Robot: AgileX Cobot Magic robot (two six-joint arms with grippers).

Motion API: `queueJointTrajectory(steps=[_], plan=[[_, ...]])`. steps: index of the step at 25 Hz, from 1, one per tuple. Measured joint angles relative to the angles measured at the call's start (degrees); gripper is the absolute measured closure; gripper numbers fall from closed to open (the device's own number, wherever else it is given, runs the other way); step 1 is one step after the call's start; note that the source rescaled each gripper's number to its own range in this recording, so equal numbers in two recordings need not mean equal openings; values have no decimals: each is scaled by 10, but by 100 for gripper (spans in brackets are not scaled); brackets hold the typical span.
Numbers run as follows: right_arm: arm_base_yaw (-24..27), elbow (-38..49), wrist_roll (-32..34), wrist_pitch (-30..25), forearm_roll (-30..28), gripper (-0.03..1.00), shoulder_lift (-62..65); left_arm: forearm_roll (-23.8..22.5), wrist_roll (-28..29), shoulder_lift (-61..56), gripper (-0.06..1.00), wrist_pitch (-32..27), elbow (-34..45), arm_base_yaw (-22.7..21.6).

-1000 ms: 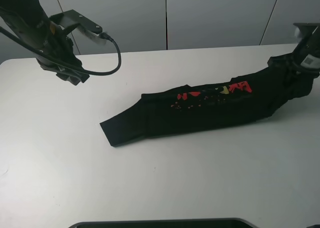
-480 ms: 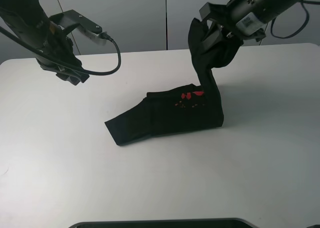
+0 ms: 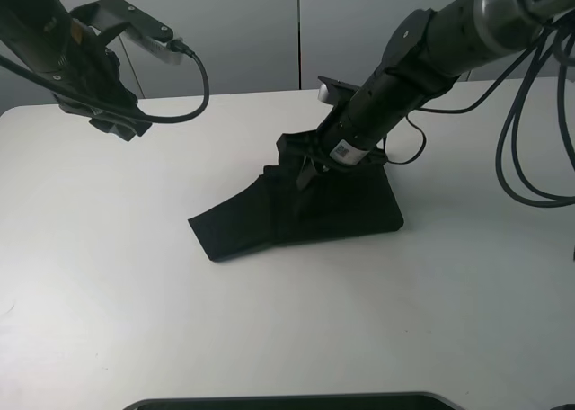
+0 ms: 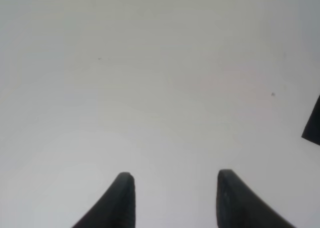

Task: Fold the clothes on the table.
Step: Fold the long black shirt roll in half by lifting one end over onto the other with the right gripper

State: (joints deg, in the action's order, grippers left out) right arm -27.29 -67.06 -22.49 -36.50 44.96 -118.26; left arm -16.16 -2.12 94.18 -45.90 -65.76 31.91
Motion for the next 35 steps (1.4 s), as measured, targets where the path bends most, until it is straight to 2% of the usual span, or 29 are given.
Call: queueJointTrajectory(steps=[2,4,7,10,12,16,19,24,29,35], plan=[[0,0,-44,1,47,86,-17,-1,0,-10,44,9,0,0],[0,0,-102,-3,95,80,-24,-1,0,-17,44,16,0,0],[0,0,-175,-28,168,52,-25,-1,0,-20,44,19,0,0],[-2,0,-228,-82,230,22,-25,-1,0,-20,44,20,0,0],[-12,0,-251,-109,264,15,-25,-5,0,-20,44,21,0,0],[-65,0,-297,-101,316,13,-25,-8,0,-30,44,32,0,0],[-123,0,-323,-50,349,13,-25,-9,0,-57,44,60,0,0],[-186,0,-337,46,365,13,-36,-11,0,-135,44,106,0,0],[-200,0,-372,73,380,13,-48,-16,0,-238,44,162,0,0],[-191,0,-392,92,364,13,53,-36,0,-337,44,165,0,0]])
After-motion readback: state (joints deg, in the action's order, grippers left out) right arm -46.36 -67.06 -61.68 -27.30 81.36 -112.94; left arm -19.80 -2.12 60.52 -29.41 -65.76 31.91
